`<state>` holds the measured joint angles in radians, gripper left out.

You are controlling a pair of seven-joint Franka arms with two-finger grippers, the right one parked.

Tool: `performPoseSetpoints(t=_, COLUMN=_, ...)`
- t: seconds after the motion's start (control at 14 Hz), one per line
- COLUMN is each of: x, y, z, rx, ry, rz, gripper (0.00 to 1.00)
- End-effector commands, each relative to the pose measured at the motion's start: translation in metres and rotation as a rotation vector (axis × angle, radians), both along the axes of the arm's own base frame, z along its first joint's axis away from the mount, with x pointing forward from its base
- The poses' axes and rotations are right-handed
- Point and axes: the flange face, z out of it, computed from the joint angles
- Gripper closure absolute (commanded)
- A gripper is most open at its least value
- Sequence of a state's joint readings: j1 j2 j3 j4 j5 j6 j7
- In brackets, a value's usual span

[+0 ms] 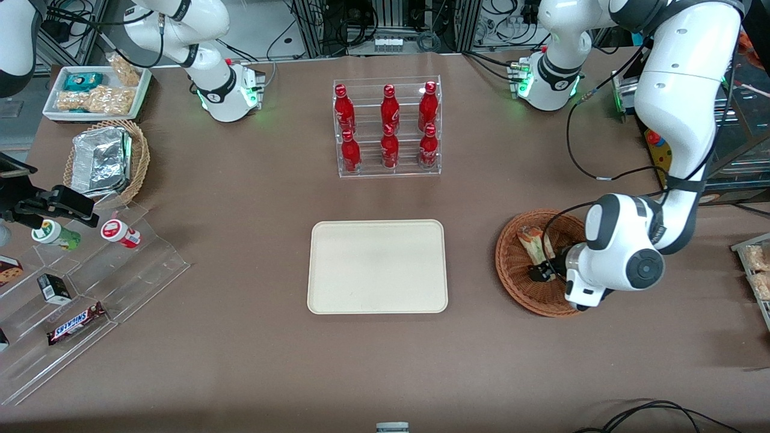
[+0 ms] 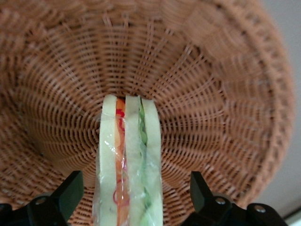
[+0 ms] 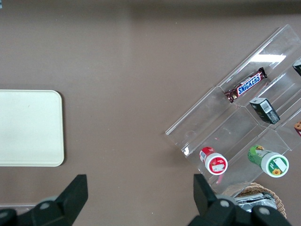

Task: Place sandwich from basket to tray
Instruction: 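Lower the left gripper and close it on the sandwich, then lift the sandwich and carry it with the left gripper over the tray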

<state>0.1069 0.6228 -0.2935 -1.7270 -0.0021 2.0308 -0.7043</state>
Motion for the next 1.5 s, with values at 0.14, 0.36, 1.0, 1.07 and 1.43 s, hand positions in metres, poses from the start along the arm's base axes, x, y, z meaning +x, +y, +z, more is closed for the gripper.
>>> performPoseSetpoints(t=0.14, x=-0.031, y=-0.008, z=-0.009, rx=0.029, ry=0.020, rz=-0.013, gripper=0.00)
performPoseSetpoints(t=0.36, x=-0.032, y=-0.005, z=0.015, rx=0.042, ry=0.025, rz=-0.016, gripper=0.92)
performPoseSetpoints(t=1.0, x=-0.012, y=-0.104, z=0.120, rx=-0.096, ry=-0.040, rz=-0.446, gripper=0.96)
performPoseSetpoints(t=1.07, x=-0.017, y=-0.124, z=0.117, rx=-0.106, ry=-0.039, rz=-0.493, gripper=0.97)
performPoseSetpoints(t=1.43, x=-0.030, y=-0.261, z=0.082, rx=-0.134, ry=-0.066, rz=-0.694, gripper=0.96)
